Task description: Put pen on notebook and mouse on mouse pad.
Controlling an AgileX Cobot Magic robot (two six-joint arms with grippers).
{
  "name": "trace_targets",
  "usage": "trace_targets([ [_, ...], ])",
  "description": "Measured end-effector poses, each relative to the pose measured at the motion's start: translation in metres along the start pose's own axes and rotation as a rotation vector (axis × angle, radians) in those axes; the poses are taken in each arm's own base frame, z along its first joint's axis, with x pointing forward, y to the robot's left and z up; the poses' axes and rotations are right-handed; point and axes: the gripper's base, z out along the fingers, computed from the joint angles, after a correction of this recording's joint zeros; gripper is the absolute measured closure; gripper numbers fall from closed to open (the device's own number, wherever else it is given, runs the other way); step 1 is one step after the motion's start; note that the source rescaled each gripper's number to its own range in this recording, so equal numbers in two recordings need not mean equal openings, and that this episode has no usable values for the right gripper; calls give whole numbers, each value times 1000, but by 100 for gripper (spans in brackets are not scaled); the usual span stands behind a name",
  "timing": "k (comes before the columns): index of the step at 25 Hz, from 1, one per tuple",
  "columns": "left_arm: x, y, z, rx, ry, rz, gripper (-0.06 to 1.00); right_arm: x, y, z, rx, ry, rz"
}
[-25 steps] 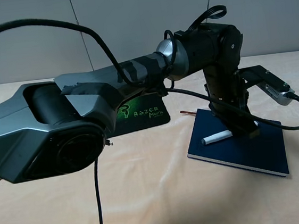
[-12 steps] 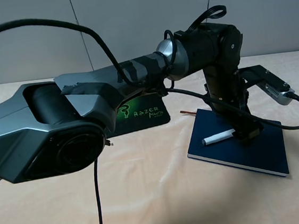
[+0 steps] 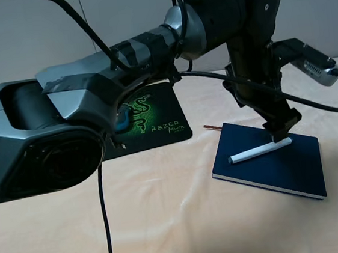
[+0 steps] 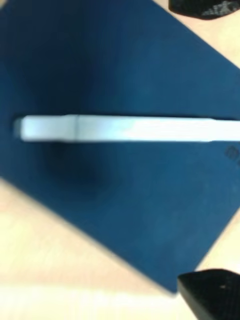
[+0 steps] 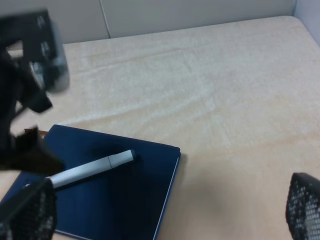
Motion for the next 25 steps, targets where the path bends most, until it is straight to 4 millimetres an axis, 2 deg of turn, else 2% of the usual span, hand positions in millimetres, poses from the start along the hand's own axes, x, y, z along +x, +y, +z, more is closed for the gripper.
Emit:
trace_targets([
  [9,-10,-2,-76,-53,-137,-33,-5,0,0,0,0,0,0],
  [14,-7,-2,-111,-101,-167,-24,-5,0,0,0,0,0,0],
  [19,13,-5,-139,-139,-118,-31,-5,0,0,0,0,0,0],
  [25,66,-8,-170,-155,-15,-130,-5,0,0,0,0,0,0],
])
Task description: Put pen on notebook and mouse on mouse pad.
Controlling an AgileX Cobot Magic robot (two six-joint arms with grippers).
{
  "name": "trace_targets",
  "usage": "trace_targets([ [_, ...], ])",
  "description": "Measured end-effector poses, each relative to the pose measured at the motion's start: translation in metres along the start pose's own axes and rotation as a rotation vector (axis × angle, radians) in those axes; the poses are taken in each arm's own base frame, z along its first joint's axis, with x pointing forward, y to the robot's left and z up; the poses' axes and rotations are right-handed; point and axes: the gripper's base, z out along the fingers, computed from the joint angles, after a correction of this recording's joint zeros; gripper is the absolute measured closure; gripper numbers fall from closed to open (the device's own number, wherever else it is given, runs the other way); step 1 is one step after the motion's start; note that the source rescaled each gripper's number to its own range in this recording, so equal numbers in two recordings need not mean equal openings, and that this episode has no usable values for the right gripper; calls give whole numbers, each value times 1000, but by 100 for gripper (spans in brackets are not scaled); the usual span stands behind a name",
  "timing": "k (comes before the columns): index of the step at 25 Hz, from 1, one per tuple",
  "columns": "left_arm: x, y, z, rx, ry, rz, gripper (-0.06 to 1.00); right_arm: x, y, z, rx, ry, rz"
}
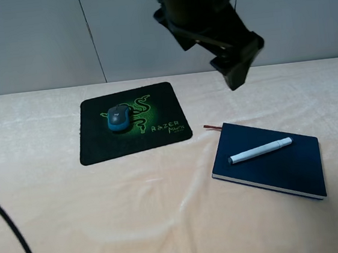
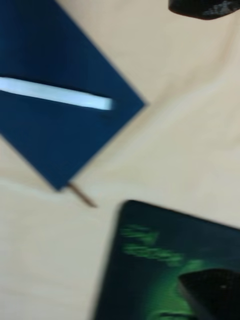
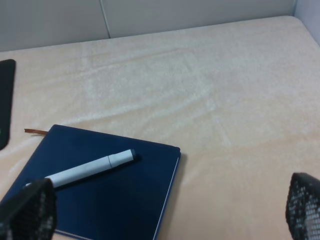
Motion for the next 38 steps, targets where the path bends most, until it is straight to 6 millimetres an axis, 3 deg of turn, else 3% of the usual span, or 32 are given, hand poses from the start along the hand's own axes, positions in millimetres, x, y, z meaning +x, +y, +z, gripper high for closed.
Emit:
trace_targets([
  [5,55,9,-45,-20,17,-102,-5,0,0,0,0,0,0],
  [12,137,0,-105,-39,-44,-165,-5,0,0,0,0,0,0],
  [19,219,-19,-140,-50,-133,-206,-5,0,0,0,0,0,0],
  [27,304,-40,-156,-66,-276,-223,-5,0,0,0,0,0,0],
  [32,342,-49,-146,-80,-317,-257,-5,0,0,0,0,0,0],
  [38,378,-52,-130,-210,-339,-490,-5,0,0,0,0,0,0],
])
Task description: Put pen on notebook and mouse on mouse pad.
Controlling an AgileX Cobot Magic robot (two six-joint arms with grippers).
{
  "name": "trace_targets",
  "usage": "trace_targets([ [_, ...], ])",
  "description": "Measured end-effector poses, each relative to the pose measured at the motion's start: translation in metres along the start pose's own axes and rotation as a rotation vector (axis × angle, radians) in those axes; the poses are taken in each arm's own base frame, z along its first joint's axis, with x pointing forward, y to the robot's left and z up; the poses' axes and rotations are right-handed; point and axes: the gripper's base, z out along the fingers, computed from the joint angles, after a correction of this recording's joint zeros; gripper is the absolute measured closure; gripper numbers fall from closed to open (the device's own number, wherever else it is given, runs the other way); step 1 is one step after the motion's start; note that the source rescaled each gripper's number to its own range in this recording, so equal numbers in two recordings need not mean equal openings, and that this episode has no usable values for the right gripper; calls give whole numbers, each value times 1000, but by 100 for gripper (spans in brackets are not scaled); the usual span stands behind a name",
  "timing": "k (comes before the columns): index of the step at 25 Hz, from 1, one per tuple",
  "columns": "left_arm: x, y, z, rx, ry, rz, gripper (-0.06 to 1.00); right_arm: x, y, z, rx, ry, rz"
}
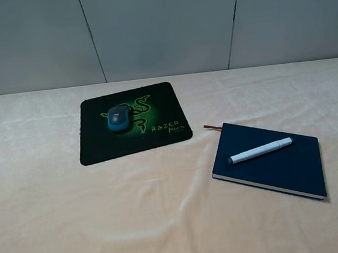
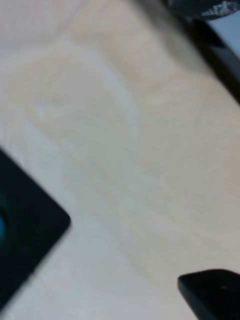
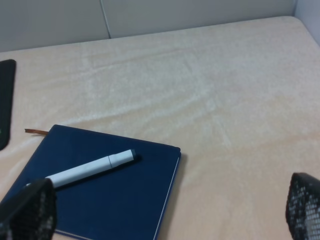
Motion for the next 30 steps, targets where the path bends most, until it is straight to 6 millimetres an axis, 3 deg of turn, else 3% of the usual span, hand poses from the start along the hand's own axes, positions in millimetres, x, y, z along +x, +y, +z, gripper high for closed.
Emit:
trace_targets([
  [11,50,-4,27,-285,-76,-332,-5,0,0,0,0,0,0],
  [18,55,-19,23,-340,-170,-317,-5,0,0,0,0,0,0],
  [30,54,-20,23,-347,-170,-310,-5,0,0,0,0,0,0],
])
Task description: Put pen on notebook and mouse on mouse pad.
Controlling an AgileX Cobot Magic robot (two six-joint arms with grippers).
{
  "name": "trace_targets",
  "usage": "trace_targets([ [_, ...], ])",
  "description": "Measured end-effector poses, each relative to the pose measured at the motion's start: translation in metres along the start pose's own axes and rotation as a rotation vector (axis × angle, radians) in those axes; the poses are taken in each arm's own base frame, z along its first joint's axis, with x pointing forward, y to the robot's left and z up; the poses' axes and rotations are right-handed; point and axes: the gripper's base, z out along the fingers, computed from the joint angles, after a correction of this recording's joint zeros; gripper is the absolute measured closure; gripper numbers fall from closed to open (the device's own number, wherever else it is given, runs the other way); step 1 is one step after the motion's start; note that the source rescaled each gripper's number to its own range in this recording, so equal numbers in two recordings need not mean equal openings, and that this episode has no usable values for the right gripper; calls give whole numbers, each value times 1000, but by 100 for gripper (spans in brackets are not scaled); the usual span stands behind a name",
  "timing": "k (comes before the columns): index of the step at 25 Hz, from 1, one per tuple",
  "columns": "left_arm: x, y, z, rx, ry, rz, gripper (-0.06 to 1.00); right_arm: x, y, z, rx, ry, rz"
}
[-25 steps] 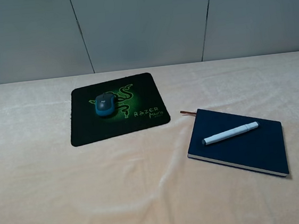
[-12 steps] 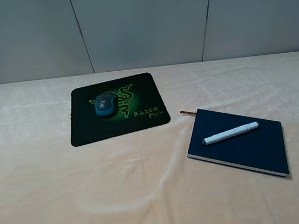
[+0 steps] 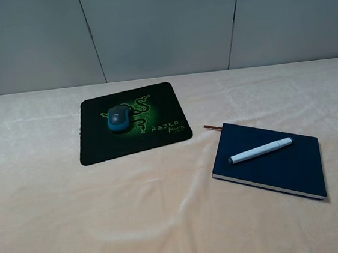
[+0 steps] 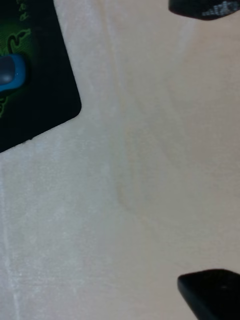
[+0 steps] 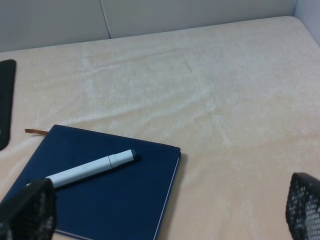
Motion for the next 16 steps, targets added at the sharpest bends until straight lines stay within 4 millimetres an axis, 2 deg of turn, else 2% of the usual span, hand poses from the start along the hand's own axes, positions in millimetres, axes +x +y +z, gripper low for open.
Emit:
trace_targets([
  [16,0,0,0,0,0,0,-6,0,0,0,0,0,0],
])
